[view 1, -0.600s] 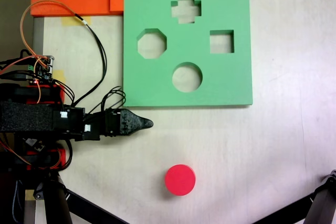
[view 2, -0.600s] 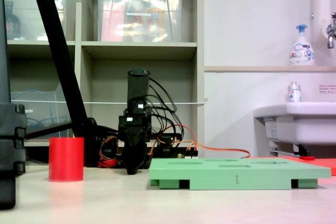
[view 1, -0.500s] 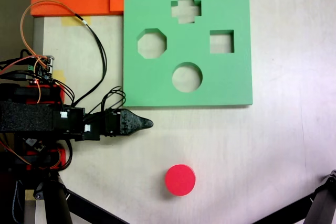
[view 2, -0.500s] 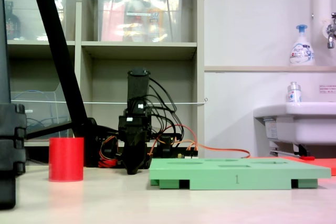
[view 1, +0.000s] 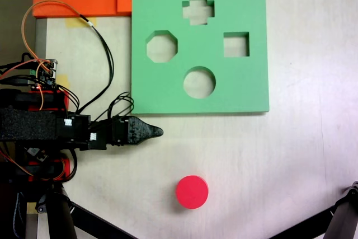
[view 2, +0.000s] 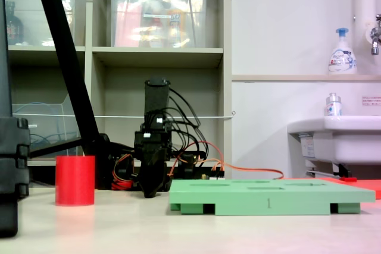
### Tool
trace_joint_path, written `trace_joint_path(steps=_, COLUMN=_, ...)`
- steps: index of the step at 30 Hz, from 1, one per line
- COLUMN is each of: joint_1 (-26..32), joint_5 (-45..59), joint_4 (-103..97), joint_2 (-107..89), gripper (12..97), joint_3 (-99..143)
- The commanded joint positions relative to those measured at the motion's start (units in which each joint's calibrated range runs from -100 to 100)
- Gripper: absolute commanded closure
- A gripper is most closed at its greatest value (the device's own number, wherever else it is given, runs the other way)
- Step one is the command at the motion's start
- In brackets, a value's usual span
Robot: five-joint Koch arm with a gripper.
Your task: Put the cylinder block into the corresponding hole
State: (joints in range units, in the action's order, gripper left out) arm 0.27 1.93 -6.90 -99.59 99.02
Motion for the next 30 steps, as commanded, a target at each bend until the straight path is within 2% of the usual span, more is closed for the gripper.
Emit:
trace_joint_path(steps=1, joint_1=-0.05, joint_5=-0.1, joint_4=5.41, joint_2=-0.41, gripper=59.7, joint_3=0.98)
trace_joint_path(steps=10, joint_1=1.17, joint_5=-0.1, joint_4=5.31, joint_2=-0.41, gripper=59.5, joint_3=0.98)
trace_joint_path(steps=13, joint_1=-1.17, joint_5=-2.0, joint_4=2.91, joint_2=-0.41, gripper=55.6, joint_3=0.98)
trace_joint_path(steps=18, joint_1=-7.77, joint_5=-19.19, joint_4=-25.89, joint_2=-0.41, gripper=55.8, joint_3=0.98)
trace_joint_path(steps=23, joint_1=-8.6, joint_5=-34.92, joint_4=-56.51, joint_2=-0.41, gripper=55.8, joint_3=0.98)
trace_joint_path(steps=30, joint_1=-7.91, joint_5=-48.89, joint_4=-57.95, joint_2=-0.41, gripper=55.8, joint_3=0.98)
